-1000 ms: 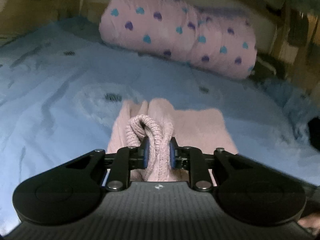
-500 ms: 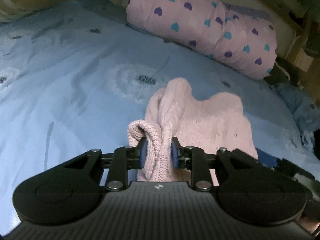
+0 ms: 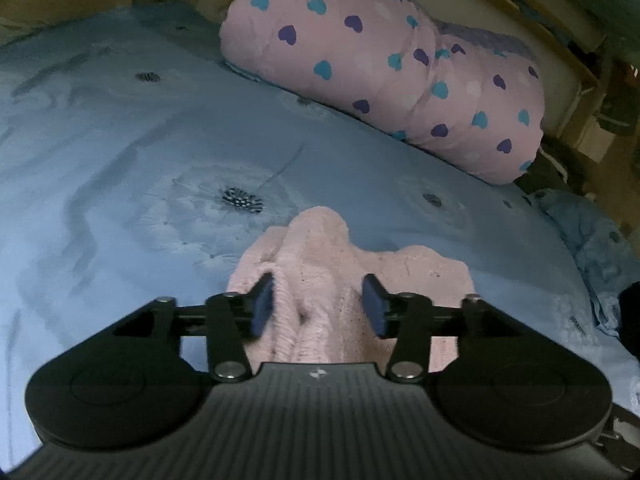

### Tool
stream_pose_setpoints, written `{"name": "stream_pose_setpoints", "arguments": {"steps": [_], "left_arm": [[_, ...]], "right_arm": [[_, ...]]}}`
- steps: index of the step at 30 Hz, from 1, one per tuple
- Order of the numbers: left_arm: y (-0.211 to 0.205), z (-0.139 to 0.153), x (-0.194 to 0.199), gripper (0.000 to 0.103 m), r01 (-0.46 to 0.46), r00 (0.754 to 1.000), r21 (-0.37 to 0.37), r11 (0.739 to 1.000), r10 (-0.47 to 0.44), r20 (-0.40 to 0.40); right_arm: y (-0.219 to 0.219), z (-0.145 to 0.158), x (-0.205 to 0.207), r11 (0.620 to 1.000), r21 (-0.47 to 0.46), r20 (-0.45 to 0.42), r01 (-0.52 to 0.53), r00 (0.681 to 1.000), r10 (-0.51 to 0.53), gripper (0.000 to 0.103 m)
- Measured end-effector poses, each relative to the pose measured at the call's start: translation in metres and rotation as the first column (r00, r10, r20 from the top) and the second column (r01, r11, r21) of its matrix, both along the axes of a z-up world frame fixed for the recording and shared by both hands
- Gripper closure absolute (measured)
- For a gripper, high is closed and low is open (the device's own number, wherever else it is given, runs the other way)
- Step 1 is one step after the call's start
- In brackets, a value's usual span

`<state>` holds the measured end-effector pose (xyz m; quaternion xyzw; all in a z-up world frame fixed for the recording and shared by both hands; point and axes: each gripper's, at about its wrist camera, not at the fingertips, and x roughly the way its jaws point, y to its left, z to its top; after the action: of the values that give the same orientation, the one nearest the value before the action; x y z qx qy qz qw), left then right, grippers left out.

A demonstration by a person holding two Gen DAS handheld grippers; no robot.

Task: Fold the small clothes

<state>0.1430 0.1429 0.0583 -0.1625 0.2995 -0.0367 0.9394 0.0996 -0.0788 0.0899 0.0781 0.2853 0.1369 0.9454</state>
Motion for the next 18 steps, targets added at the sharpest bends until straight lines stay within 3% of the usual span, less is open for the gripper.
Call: {"name": "stream_pose_setpoints", "arguments": {"steps": [3, 4, 5, 6, 9, 11, 14, 18], "left_arm": [[-0.005, -0.01, 0.004, 0.045, -0.003, 1.0, 0.052, 0.999, 0.002, 0.01], [-0.007, -0.013, 0.004, 0.049, -0.014, 1.0, 0.082, 0.997, 0.013, 0.008], [-0.009, -0.014, 0.004, 0.062, -0.031, 1.0, 0.114, 0.993, 0.032, 0.0], [-0.008, -0.014, 0.003, 0.067, -0.05, 0.999, 0.139, 0.989, 0.051, -0.004], [0.0, -0.014, -0.001, 0.068, -0.094, 0.995, 0.12, 0.988, 0.098, -0.026], [0.005, -0.017, -0.003, 0.068, -0.098, 0.994, 0.119, 0.988, 0.104, -0.044], [0.012, -0.014, -0.009, 0.065, -0.092, 0.995, 0.087, 0.992, 0.095, -0.038], [0.02, -0.005, -0.024, 0.046, -0.08, 0.996, 0.001, 0.997, 0.08, -0.032]], "right_arm": [[-0.006, -0.01, 0.004, 0.999, 0.042, -0.021, 0.005, 1.0, -0.004, 0.043], [-0.007, -0.015, 0.006, 0.998, 0.062, -0.031, 0.004, 1.0, -0.002, 0.043], [-0.007, -0.018, 0.007, 0.997, 0.077, -0.037, 0.004, 0.999, -0.001, 0.043], [-0.007, -0.021, 0.008, 0.996, 0.09, -0.041, 0.005, 0.999, -0.001, 0.043], [-0.005, -0.026, 0.01, 0.991, 0.134, -0.045, 0.006, 0.999, 0.0, 0.043], [-0.001, -0.024, 0.008, 0.989, 0.147, -0.04, -0.01, 0.999, 0.016, 0.042], [0.008, -0.021, 0.007, 0.996, 0.083, -0.016, -0.039, 0.999, 0.04, 0.042], [0.008, -0.021, 0.009, 0.997, 0.07, -0.029, -0.036, 0.999, 0.038, 0.04]]}}
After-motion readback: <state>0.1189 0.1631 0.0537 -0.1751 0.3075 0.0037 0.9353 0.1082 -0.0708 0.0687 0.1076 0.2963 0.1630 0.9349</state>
